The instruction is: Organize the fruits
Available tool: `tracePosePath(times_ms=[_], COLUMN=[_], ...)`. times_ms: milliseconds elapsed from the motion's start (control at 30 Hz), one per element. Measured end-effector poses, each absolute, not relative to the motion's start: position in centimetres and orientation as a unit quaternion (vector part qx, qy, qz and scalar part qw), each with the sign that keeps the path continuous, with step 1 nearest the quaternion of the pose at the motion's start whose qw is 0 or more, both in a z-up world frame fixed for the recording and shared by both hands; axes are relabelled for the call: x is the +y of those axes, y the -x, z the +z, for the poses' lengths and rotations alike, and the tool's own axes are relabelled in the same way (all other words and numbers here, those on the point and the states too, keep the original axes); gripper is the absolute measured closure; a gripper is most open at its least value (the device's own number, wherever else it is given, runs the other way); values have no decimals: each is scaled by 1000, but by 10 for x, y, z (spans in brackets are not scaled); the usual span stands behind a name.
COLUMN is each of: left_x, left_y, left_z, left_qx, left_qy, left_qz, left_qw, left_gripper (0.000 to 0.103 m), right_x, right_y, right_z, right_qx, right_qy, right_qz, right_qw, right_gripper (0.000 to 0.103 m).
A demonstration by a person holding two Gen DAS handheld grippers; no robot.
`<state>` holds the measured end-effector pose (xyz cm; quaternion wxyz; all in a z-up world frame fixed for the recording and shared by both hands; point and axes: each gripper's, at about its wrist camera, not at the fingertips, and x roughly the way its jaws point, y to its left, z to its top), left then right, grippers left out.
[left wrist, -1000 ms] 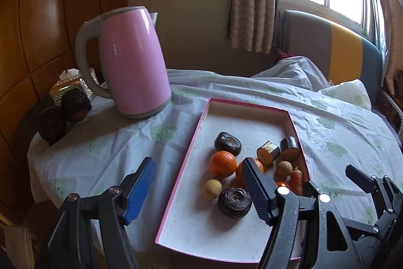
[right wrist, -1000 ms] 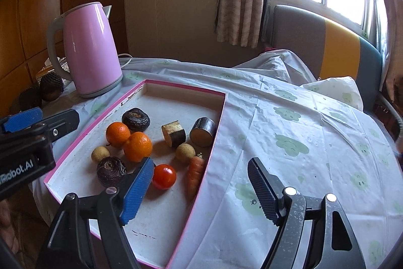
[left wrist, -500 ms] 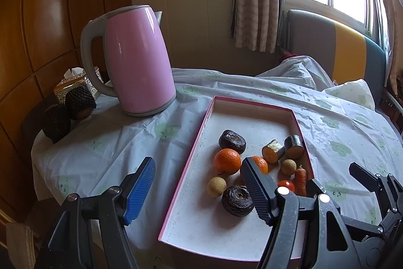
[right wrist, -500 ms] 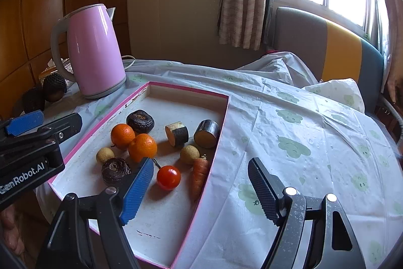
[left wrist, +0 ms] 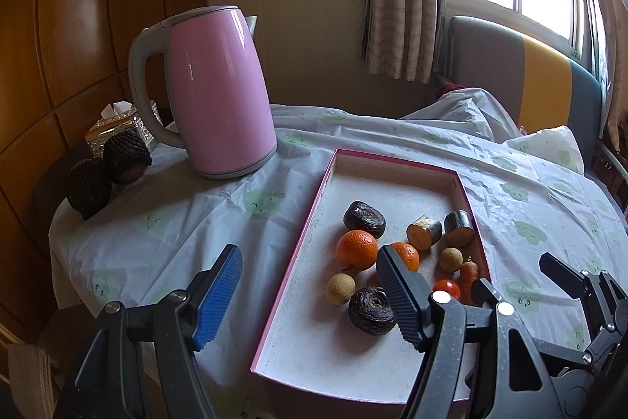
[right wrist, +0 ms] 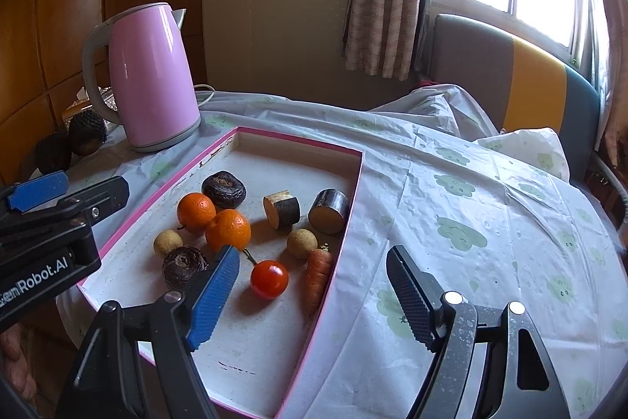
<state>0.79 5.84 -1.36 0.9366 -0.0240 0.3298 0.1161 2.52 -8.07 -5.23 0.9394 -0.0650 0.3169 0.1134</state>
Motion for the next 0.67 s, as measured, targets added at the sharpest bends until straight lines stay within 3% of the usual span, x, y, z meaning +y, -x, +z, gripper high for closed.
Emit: tracePosePath(times_ms=[233, 333, 433, 667], left_x=[58, 58, 58, 58], left_y=[-8, -7, -5, -7], left_z=[-14, -14, -11, -12], left_qx=[335, 329, 319, 324], left_qy=[24, 23, 22, 27], left_qz=[111, 107, 106, 93], left_qw=[935, 938, 942, 941], left_gripper=[32, 46, 52, 55], right_x=[-81, -81, -83, -88], right_y=[-25, -26, -27, -28], right_z=[-53, -53, -55, -58], right_qx=[319, 319, 323, 324], right_qy=[64, 64, 62, 60], right_qz=[113, 113, 112, 109], right_qw=[939, 939, 938, 938], right_gripper=[25, 25, 25, 25])
